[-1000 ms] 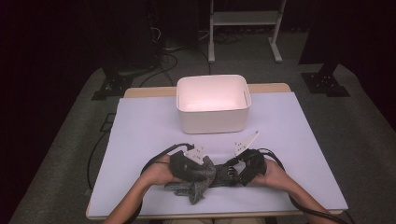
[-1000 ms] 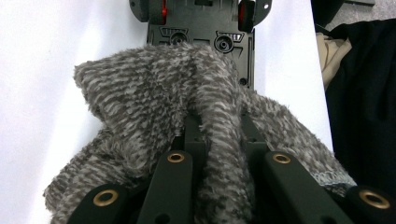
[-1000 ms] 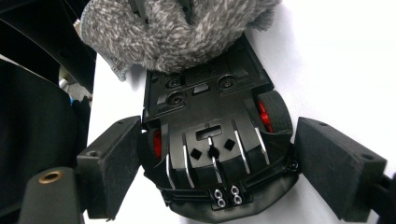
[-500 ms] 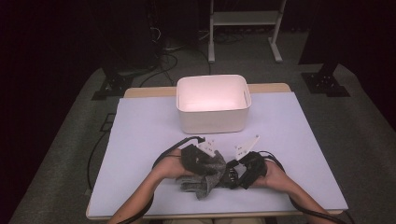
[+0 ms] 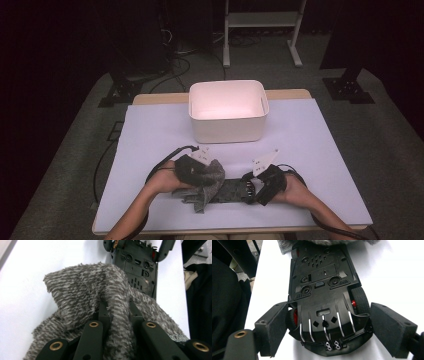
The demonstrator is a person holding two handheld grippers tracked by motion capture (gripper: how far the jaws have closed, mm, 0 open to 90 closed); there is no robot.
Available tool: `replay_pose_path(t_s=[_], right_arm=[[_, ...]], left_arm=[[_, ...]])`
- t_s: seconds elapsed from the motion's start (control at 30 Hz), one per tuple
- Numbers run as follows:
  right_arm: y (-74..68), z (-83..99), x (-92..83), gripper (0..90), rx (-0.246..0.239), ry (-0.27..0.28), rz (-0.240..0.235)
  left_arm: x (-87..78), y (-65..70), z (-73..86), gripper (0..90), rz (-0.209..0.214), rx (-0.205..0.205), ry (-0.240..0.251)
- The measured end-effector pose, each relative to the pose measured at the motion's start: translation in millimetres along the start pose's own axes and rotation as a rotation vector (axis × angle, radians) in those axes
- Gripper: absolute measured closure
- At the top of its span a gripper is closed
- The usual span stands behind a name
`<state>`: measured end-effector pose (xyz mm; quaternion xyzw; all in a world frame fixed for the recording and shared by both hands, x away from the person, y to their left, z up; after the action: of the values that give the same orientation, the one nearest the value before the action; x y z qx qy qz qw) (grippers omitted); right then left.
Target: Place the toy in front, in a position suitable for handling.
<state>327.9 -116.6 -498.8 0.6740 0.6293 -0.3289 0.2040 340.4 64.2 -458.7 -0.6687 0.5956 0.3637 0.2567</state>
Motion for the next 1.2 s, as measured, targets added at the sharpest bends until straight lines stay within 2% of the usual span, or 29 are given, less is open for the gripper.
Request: replay_pose_path(t_s=[0.27, 0.37, 0.53, 0.83, 0.97, 1.13, 1.2], right_arm=[[2.4, -3.4, -2.1, 15.8, 0.089, -0.016, -0.043], [3.0, -4.5, -4.5, 15.4, 0.081, -0.014, -0.031], [5.8, -5.0, -11.0, 15.1, 0.096, 0.006, -0.010], [10.0, -15.4, -17.4, 15.9, 0.133, 0.049, -0.025], [15.5, -15.4, -13.9, 17.8, 0.156, 0.038, -0.015], [17.0, -8.0, -6.0, 17.9, 0.200, 0.030, -0.051], [14.8, -5.8, -1.9, 17.7, 0.212, 0.004, -0.055]], left_arm=[[9.3, 4.7, -4.8, 78.3, 0.002, 0.034, -0.007], [10.3, 6.5, -6.8, 78.2, 0.009, 0.045, -0.013], [12.3, 8.2, -8.7, 78.3, 0.014, 0.060, -0.026], [12.3, 10.7, -11.0, 78.3, 0.013, 0.069, -0.030], [12.0, 11.0, -10.7, 78.3, 0.019, 0.071, -0.036], [10.8, 13.5, -11.2, 78.1, 0.031, 0.069, -0.029], [9.3, 16.3, -12.6, 78.1, 0.040, 0.071, -0.024]])
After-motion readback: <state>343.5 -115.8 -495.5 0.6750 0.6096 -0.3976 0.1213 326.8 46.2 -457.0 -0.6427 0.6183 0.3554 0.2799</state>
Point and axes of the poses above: each handheld gripper's, and its own axes: x roughly forward along the jaws, z roughly out of its underside, y roughly to its right, the point moved 7 cm from there along x, roughly forward along the jaws
